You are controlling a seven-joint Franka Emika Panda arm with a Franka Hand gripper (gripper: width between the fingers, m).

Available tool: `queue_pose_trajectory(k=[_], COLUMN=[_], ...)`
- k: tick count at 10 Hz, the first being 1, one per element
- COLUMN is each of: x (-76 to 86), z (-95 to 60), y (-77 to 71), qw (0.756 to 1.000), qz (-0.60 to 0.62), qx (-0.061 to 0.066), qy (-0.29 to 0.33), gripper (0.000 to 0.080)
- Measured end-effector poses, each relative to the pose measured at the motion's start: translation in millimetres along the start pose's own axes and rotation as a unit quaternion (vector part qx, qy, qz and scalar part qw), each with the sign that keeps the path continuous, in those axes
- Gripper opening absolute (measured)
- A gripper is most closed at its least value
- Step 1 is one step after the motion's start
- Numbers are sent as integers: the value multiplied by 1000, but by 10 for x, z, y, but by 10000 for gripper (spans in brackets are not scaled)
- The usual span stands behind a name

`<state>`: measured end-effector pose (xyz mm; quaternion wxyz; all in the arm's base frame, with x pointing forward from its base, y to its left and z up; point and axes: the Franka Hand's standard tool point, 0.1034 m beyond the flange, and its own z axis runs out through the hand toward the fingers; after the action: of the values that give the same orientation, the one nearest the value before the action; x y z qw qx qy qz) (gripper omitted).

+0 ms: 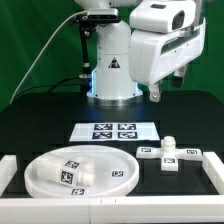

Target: Assemble round table

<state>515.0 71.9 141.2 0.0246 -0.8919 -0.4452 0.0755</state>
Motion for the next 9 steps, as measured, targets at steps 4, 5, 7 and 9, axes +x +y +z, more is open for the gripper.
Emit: queue_pose_trajectory(k=[4,5,7,9], x=[18,44,-28,-40], z=[7,75,242,390], y=[-6,-107,-227,-325], qw=[1000,999,999,998], qz=[8,26,27,33], qx=[-5,-19,-26,-37], qy=[4,20,29,45], gripper=[650,650,650,650])
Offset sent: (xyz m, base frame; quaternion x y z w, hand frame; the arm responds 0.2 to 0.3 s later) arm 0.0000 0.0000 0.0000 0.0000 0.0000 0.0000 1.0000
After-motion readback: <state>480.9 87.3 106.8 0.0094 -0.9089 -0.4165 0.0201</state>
